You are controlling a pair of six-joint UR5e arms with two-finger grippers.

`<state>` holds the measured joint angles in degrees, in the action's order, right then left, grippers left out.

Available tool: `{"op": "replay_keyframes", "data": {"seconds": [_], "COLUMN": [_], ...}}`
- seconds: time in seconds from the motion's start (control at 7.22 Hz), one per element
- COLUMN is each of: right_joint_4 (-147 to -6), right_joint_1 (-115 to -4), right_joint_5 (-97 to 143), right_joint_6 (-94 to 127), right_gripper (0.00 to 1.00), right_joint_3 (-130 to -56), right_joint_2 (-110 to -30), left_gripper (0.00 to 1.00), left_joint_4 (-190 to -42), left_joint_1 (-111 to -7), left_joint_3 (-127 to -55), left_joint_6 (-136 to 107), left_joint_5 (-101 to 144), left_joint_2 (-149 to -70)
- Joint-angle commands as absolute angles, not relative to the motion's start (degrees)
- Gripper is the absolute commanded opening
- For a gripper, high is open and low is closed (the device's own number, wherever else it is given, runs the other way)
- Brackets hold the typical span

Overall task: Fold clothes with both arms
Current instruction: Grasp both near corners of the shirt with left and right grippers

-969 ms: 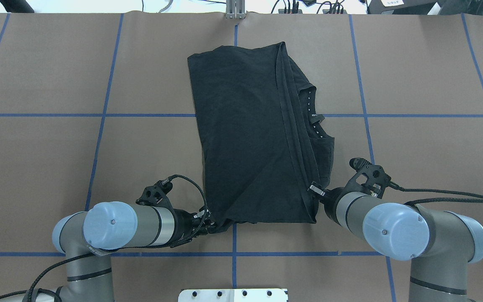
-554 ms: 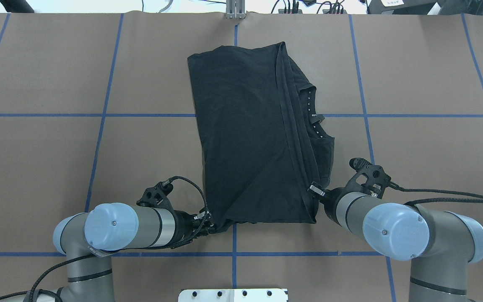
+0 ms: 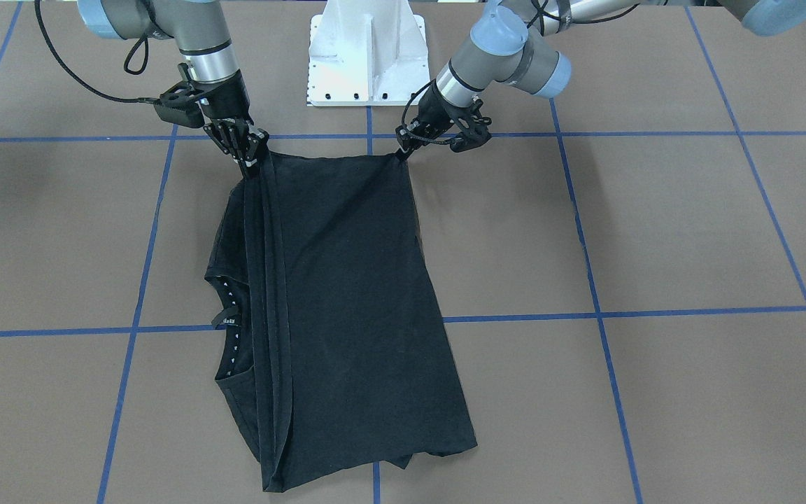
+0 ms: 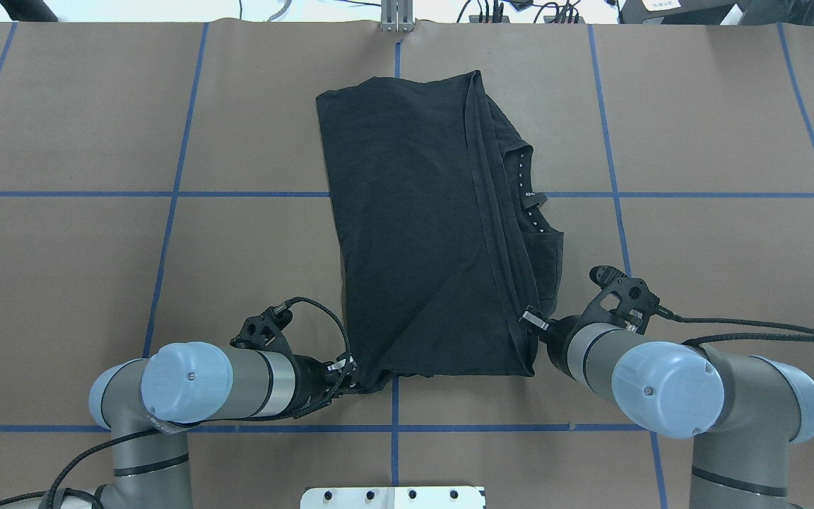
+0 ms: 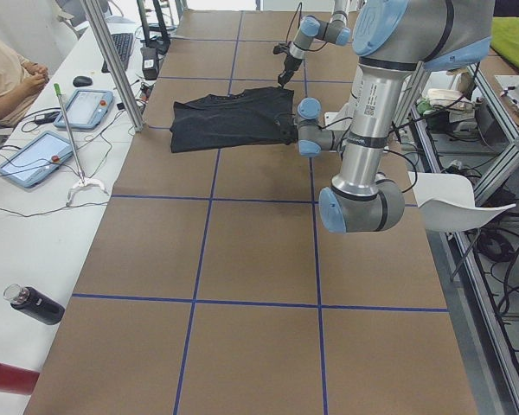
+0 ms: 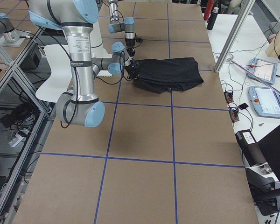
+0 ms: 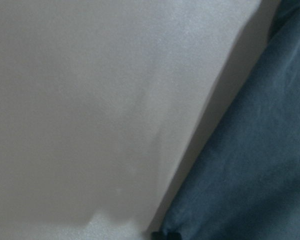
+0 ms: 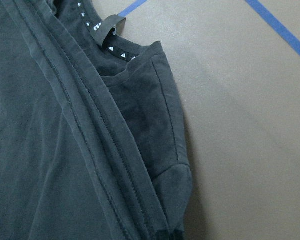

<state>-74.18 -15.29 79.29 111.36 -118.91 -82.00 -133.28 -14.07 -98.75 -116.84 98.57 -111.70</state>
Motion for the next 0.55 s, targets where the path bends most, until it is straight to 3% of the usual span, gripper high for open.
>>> {"op": "replay_keyframes", "data": {"seconds": [0.0,0.42], "right_joint_4": [-74.18,-74.18], "right_joint_1": [-15.29,-15.29], "right_joint_5": [79.36,81.02], "right_joint_6": [111.36,111.53], "right_gripper": [0.00,0.00], "right_joint_3": [-119.00,-122.24], "right_joint_2": [-82.00,-83.48], "left_gripper": [0.00,0.00], "left_joint_4": [-133.42,-133.33], "left_joint_1": [-14.24,-14.94], "left_joint_3": [-100.01,-106.14], "left_joint_6": [-116.81,-116.54], "left_joint_5": [101.06,104.14], "left_joint_2": [-111.27,-108.13]}}
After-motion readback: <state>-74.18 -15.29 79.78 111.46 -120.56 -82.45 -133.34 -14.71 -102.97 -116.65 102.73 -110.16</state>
